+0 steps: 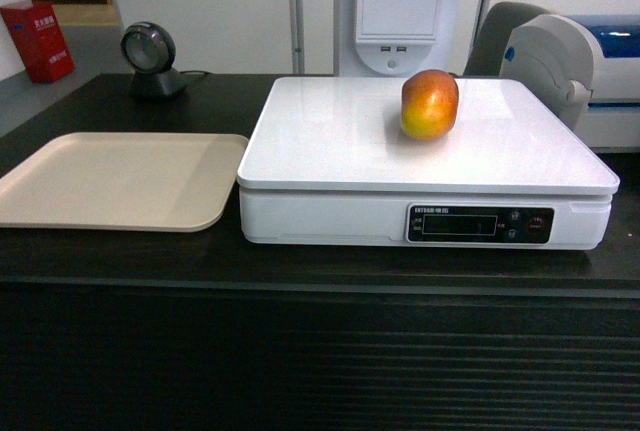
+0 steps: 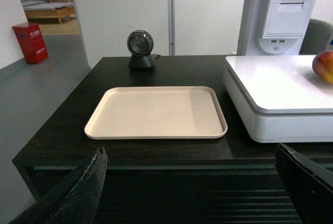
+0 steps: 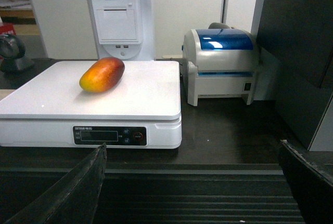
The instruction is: Place dark red mango on scale at checkout
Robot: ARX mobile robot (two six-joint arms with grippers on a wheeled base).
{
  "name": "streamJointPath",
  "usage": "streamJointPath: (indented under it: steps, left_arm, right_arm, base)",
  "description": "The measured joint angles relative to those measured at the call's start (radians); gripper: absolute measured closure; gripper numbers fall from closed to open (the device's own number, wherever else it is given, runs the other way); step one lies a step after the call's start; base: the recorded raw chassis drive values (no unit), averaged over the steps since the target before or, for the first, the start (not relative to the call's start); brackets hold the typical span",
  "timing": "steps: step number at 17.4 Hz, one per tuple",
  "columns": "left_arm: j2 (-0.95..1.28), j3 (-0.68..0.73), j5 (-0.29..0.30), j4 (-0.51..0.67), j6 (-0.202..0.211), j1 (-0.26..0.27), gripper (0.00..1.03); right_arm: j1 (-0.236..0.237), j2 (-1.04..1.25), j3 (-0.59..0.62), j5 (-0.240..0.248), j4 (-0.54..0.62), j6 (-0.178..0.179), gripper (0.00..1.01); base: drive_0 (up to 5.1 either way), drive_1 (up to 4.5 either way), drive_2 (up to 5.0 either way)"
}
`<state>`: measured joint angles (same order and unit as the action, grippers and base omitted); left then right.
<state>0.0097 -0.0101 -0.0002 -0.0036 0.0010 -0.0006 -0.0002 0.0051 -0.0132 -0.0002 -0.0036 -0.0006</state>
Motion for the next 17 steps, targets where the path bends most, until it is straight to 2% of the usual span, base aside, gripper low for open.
streamJointPath:
  steps: [17]
  left_arm:
    - [0.0,0.0,0.0,0.003,0.0,0.0,0.05]
  right_arm:
    - [0.0,0.0,0.0,0.0,0.002,0.0,0.03]
  base:
    - [0.0,0.0,0.0]
